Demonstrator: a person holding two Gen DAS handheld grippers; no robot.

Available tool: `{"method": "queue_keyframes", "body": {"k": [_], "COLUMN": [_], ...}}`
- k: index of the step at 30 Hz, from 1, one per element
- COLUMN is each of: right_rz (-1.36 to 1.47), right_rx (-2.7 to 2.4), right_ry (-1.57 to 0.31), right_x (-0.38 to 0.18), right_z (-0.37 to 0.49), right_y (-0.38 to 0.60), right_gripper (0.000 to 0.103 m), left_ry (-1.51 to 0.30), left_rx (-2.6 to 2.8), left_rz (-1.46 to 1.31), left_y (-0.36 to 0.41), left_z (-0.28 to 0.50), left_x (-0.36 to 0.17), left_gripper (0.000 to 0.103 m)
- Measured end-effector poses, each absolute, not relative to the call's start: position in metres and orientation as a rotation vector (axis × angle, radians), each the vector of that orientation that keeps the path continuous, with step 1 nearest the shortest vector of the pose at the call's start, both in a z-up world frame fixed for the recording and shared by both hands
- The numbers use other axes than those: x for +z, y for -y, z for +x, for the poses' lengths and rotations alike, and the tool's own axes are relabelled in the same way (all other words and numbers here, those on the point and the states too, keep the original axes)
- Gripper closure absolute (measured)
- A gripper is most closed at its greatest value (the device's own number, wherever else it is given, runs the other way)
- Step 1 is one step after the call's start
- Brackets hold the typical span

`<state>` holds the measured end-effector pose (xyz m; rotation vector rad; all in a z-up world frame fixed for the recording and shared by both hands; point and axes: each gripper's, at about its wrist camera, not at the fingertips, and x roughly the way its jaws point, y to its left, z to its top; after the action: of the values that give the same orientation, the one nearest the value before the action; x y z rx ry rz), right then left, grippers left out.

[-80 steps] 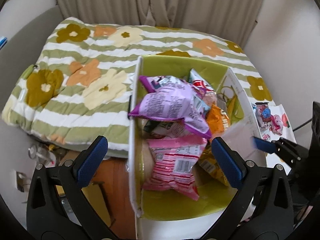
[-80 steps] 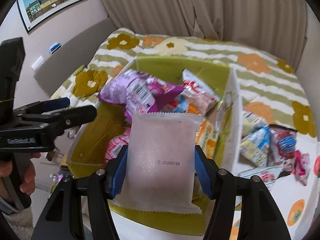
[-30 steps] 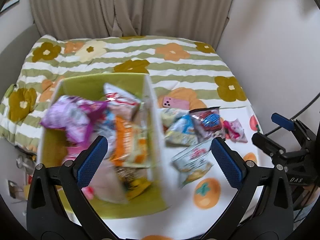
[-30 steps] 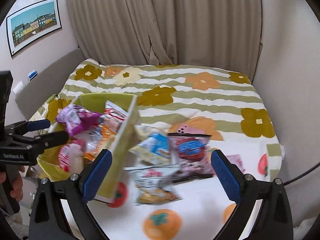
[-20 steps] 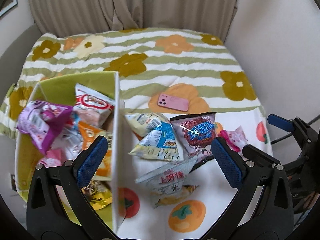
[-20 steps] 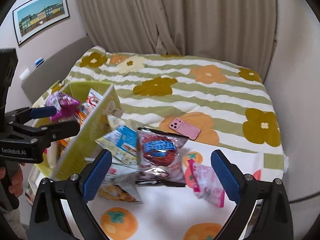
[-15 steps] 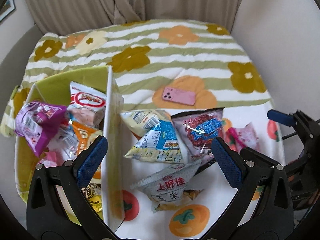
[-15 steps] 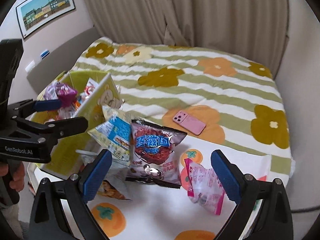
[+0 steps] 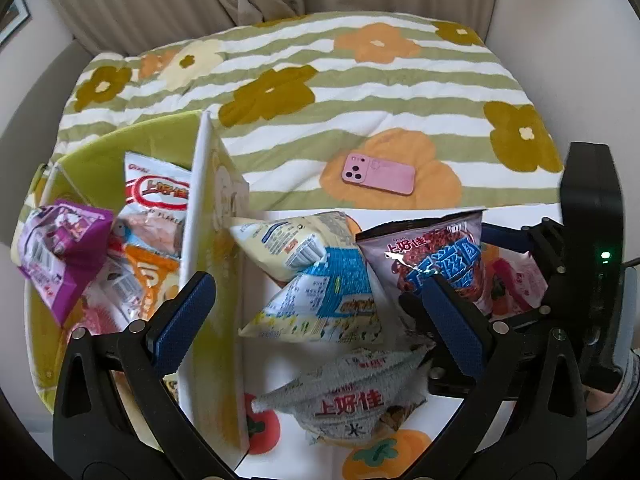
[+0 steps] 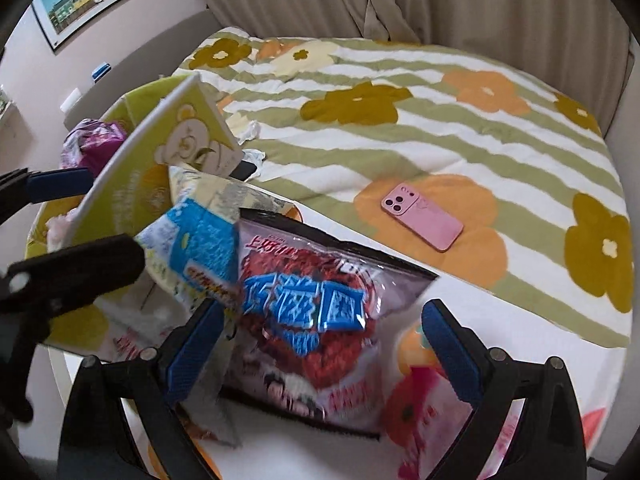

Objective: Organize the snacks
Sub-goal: 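Grasp the white-blue bag with the left tool while the right tool grasps the dark red-blue bag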

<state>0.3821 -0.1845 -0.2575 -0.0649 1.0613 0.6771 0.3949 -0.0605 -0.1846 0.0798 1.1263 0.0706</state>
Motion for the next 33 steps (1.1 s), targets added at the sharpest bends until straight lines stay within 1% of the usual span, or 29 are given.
{"method": "queue_keyframes", "body": {"k": [6,8,10,14,15,21,27,28,29,30,33], "right_rz": [-0.074,-0.080,-0.076,-0.062,-0.063,-0.031,0.006,0.012,0.018,0.022,0.020], "right_rx": [0.696,0.700,0.711,0.697,0.691,0.662,0.633,0.632,0.629,0.626,0.623], "right_ry": [-1.101,-1.103,-1.119,-1.130,-1.127,-1.130,-1.136,-1.138,-1.140,-1.139,-1.138], "right_x": [-0.276,-0.278,-0.280,-0.281,-0.281,-0.279,-0.278,-0.277,-0.277,-0.277,-0.276], "right_z": [0.391,0.391,0.392,0.391,0.391,0.388,0.388,0.388,0.388,0.388,0.386], "right_y": [0.176,0.177,0.180,0.189,0.192,0.204,0.217,0.219,0.221,0.223,0.225], "right_gripper": [0.005,0.008,0.028,0.035,0.040,0.043,0.043,0.043,0.043,0.043,0.043], "left_ry": [-1.155,-1.167,-1.178,-1.194,-1.199,-1.219,-1.217,-1.216,-1.215,-1.216,-1.231], "left_rx": [0.071,0.070,0.068,0.067,0.066,0.100,0.124,0.127,0.128,0.129,0.138], "left_rz": [0.077,0.076,0.076,0.079,0.080,0.131,0.204,0.215,0.225,0.240,0.250], "left_y": [0.060,0.061,0.061,0.062,0.063,0.070,0.080,0.082,0.084,0.086,0.089], "left_z": [0.408,0.411,0.414,0.419,0.420,0.425,0.430,0.431,0.432,0.432,0.435], "left_x": [-0.197,-0.202,-0.208,-0.216,-0.219,-0.234,-0.242,-0.243,-0.244,-0.246,-0.252], "left_gripper": [0.001,0.001,0.001,0.001,0.001,0.001,0.003,0.004,0.010,0.012,0.012]}}
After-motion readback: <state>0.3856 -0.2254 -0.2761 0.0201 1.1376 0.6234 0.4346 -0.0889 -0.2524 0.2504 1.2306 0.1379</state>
